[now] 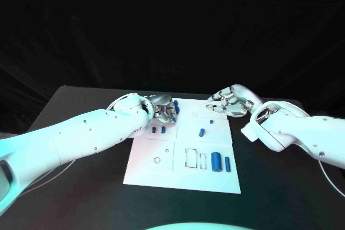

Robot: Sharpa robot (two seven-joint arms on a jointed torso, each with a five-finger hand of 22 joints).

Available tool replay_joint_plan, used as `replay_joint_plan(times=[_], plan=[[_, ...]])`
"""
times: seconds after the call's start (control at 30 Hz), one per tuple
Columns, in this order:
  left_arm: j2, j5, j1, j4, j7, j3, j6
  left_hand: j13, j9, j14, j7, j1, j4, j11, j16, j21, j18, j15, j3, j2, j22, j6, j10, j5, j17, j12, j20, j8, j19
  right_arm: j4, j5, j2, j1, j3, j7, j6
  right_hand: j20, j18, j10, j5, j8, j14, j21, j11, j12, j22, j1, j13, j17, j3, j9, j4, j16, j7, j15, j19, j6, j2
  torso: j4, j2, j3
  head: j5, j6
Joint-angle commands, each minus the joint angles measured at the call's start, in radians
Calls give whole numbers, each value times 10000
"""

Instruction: Assemble the parts on the task board

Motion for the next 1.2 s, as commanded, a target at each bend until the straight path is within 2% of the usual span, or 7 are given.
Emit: replay_joint_plan(times=[0.03, 0.17, 0.3, 0.53, 0.8, 1.2], plan=[[-276, 376, 35, 360, 41, 103, -201, 8, -1, 83, -9, -55, -33, 11, 24, 55, -172, -5, 5, 40, 19, 93, 73, -42, -22, -65, -1, -28, 57, -13, -42, -15, -6, -1, 59, 110, 2, 180, -33, 46, 37, 369, -45, -3, -25, 1135, -17, 12, 0, -24, -16, -16, -69, 10, -77, -66, -64, 80, 18, -2, 1, -4, 14], [-702, 449, 72, 742, 24, 193, -153, 8, -9, 86, -13, -105, -52, 9, 21, 78, -179, -7, -31, -38, 49, 126, 122, -42, -47, -95, -5, -51, 73, -11, -42, -35, -6, -1, 55, 110, 2, 180, -33, 46, 37, 369, -45, -3, -25, 1135, -17, 12, 0, -24, -16, -16, -69, 10, -77, -66, -64, 80, 23, 4, 4, 14, 25], [-1030, 478, 87, 877, -11, 230, -52, 13, -8, 94, -25, -111, -68, -7, 24, 105, -185, -17, -28, -46, 85, 175, 177, -41, -54, -104, -10, -51, 93, -10, -42, -40, -7, -1, 52, 118, 2, 180, -33, 46, 37, 369, -45, -3, -25, 1135, -17, 12, 0, -24, -16, -16, -69, 10, -77, -66, -64, 80, 26, 10, -7, 27, 34], [-1251, 489, 90, 795, -60, 241, 97, 15, -8, 97, -30, -116, -72, -10, 25, 115, -188, -20, -30, -52, 100, 190, 194, -40, -56, -109, -13, -53, 102, -22, -42, -22, -11, -1, 52, 123, 2, 180, -33, 46, 37, 369, -45, -3, -25, 1135, -17, 12, 0, -24, -16, -16, -69, 10, -77, -66, -64, 80, -11, 25, -13, 64, 39], [-1282, 493, 89, 649, -84, 238, 286, 15, -8, 98, -33, -123, -72, -13, 25, 123, -190, -22, -32, -54, 111, 202, 204, -41, -60, -113, -14, -53, 108, -29, -42, 4, -23, -1, 55, 126, 2, 180, -33, 46, 37, 369, -45, -3, -25, 1135, -17, 12, 0, -24, -16, -16, -69, 10, -77, -66, -64, 80, -5, 19, -4, 75, 18], [-1073, 510, 44, 326, 6, 206, 305, 15, -10, 98, -36, -135, -71, -14, 24, 122, -189, -24, -34, -58, 108, 212, 213, -41, -66, -122, -17, -58, 106, -19, -42, 23, -28, -1, 62, 127, 0, 180, -17, 53, 61, 373, -49, -7, -5, 1137, -7, 24, 7, -17, -15, -22, -70, 5, -80, -61, -47, 97, -13, 20, 1, 87, 14]])
